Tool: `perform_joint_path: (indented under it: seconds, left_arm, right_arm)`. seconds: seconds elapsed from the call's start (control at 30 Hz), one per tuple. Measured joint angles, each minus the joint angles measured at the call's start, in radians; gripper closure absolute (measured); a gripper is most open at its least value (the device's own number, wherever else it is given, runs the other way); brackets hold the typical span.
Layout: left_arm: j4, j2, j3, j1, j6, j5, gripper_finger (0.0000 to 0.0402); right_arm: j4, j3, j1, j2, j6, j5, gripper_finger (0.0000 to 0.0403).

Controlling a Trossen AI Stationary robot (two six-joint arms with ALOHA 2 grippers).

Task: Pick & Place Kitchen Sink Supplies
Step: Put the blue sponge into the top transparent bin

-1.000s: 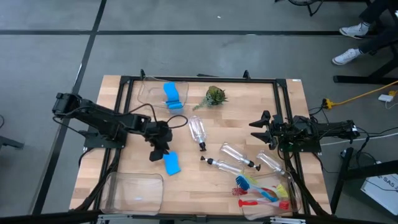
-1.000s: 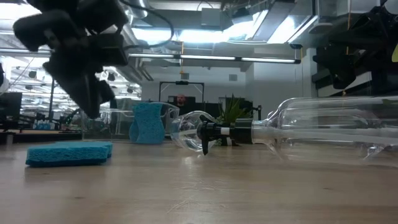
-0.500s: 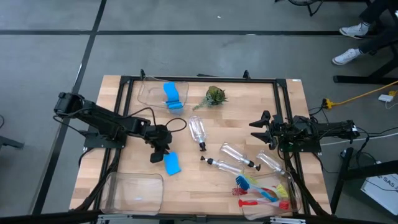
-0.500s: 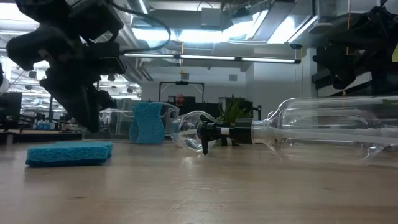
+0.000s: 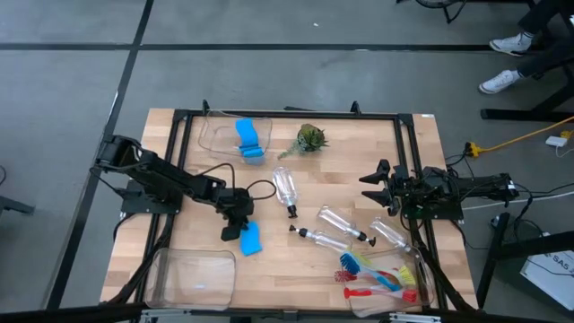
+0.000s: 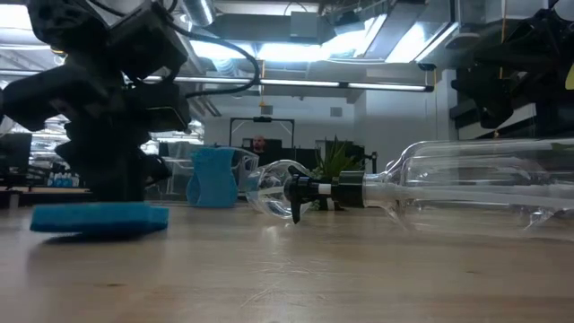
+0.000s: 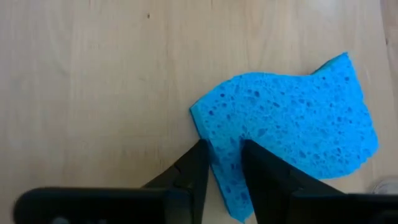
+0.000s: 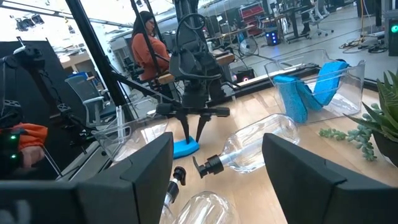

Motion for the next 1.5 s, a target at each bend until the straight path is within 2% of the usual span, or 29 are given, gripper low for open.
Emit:
perform_joint_path:
  seconds: [0.17, 0.37, 0.53, 0.73, 0.9, 1.03, 1.23, 1.37, 1.5]
  left_arm:
    - [-0.034, -0.021, 0.014, -0.002, -0.013, -0.003, 0.039]
    - [-0.259, -0.08, 0.096, 0.0, 0.071, -0.096, 0.0398]
    - [-0.409, -0.183, 0.169, 0.013, 0.15, -0.201, 0.0398]
    - [-0.555, -0.331, 0.262, 0.051, 0.23, -0.37, 0.0398]
    - [-0.65, -0.43, 0.35, 0.104, 0.314, -0.559, 0.0398]
    - [-0.645, -0.474, 0.399, 0.154, 0.428, -0.771, 0.0398]
    - [-0.538, -0.456, 0.427, 0.268, 0.642, -1.057, 0.0398]
    - [-0.473, -0.409, 0.427, 0.369, 0.708, -1.137, 0.0398]
    - [-0.455, -0.326, 0.427, 0.469, 0.757, -1.103, 0.0398]
  right_arm:
    - [0.0, 0.0, 0.0, 0.0, 0.0, 0.0, 0.0158]
    - [0.0, 0.0, 0.0, 0.0, 0.0, 0.0, 0.0158]
    - [0.0, 0.0, 0.0, 0.0, 0.0, 0.0, 0.0158]
    - [0.0, 0.0, 0.0, 0.0, 0.0, 0.0, 0.0158]
    - [0.0, 0.0, 0.0, 0.0, 0.0, 0.0, 0.0158]
    - [0.0, 0.0, 0.0, 0.0, 0.0, 0.0, 0.0158]
    - [0.0, 0.0, 0.0, 0.0, 0.0, 0.0, 0.0158]
    - [0.0, 0.0, 0.0, 0.0, 0.0, 0.0, 0.0158]
    - [0.0, 0.0, 0.0, 0.0, 0.0, 0.0, 0.0158]
